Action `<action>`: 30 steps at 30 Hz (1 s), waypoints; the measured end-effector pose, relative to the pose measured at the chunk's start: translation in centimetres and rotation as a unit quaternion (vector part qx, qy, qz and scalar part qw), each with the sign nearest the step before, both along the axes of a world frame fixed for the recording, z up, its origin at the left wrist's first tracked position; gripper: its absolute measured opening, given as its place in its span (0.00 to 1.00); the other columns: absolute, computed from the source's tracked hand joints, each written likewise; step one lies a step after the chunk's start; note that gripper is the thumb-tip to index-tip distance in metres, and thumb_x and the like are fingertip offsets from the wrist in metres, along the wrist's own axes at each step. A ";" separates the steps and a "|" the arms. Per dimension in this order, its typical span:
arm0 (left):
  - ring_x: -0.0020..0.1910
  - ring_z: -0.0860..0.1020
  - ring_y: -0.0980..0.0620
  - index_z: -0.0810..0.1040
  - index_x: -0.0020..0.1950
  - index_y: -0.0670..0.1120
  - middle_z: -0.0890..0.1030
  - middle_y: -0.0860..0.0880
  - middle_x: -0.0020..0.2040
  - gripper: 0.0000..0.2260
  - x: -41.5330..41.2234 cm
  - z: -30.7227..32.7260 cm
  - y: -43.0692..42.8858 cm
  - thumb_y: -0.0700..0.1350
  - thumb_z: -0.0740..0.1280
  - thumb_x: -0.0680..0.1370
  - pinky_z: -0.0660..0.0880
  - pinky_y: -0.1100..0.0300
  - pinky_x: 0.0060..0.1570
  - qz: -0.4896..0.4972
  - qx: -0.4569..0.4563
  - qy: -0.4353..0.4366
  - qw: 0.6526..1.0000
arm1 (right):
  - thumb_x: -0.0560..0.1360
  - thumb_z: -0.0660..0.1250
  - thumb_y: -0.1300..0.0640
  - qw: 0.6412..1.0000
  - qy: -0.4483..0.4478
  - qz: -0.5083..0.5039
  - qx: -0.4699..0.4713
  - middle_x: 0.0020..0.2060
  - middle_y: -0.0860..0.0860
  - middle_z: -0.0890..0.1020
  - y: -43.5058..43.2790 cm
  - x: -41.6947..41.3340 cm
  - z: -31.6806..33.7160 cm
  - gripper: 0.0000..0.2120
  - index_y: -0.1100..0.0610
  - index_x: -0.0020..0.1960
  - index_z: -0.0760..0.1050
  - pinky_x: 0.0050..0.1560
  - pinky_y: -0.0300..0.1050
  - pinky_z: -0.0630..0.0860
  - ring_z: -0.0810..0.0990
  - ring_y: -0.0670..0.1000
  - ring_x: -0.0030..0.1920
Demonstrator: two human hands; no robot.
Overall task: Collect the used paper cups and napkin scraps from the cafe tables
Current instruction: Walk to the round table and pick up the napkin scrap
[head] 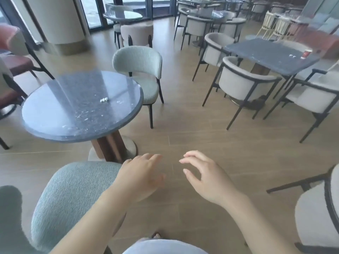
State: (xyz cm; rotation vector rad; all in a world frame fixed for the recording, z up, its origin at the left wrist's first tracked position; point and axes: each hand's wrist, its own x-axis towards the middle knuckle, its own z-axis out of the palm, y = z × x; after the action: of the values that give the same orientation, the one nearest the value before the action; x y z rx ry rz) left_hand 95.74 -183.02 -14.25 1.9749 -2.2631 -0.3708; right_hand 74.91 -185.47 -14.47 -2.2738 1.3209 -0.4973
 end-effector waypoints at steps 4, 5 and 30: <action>0.63 0.70 0.51 0.60 0.69 0.56 0.70 0.55 0.65 0.23 1.8 0.3 -7.0 0.58 0.58 0.76 0.68 0.54 0.59 0.017 -0.005 0.009 1.000 | 0.76 0.61 0.51 1.000 -0.001 0.023 -0.001 0.60 0.38 0.70 -7.9 2.5 0.1 0.11 0.46 0.57 0.74 0.41 0.34 0.68 0.70 0.30 0.42; 0.64 0.69 0.51 0.60 0.69 0.56 0.70 0.55 0.65 0.23 2.1 0.2 -8.5 0.58 0.59 0.76 0.69 0.54 0.59 0.021 -0.004 0.013 1.000 | 0.76 0.61 0.51 1.000 -0.003 0.031 -0.001 0.59 0.38 0.70 -9.7 3.0 0.0 0.11 0.46 0.57 0.74 0.41 0.33 0.67 0.70 0.30 0.43; 0.62 0.70 0.49 0.64 0.67 0.54 0.70 0.54 0.63 0.21 9.8 -6.3 -42.0 0.54 0.60 0.75 0.70 0.52 0.57 0.274 0.084 0.053 0.956 | 0.77 0.60 0.52 0.928 0.081 0.362 0.042 0.61 0.46 0.71 -53.6 18.3 -6.1 0.13 0.50 0.61 0.72 0.57 0.48 0.71 0.72 0.50 0.59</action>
State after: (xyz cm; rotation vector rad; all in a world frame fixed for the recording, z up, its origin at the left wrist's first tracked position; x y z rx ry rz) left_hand 105.51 -225.03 -20.60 2.4806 -1.5674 -0.5970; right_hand 93.17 -239.06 -20.55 -2.5428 0.4648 0.0070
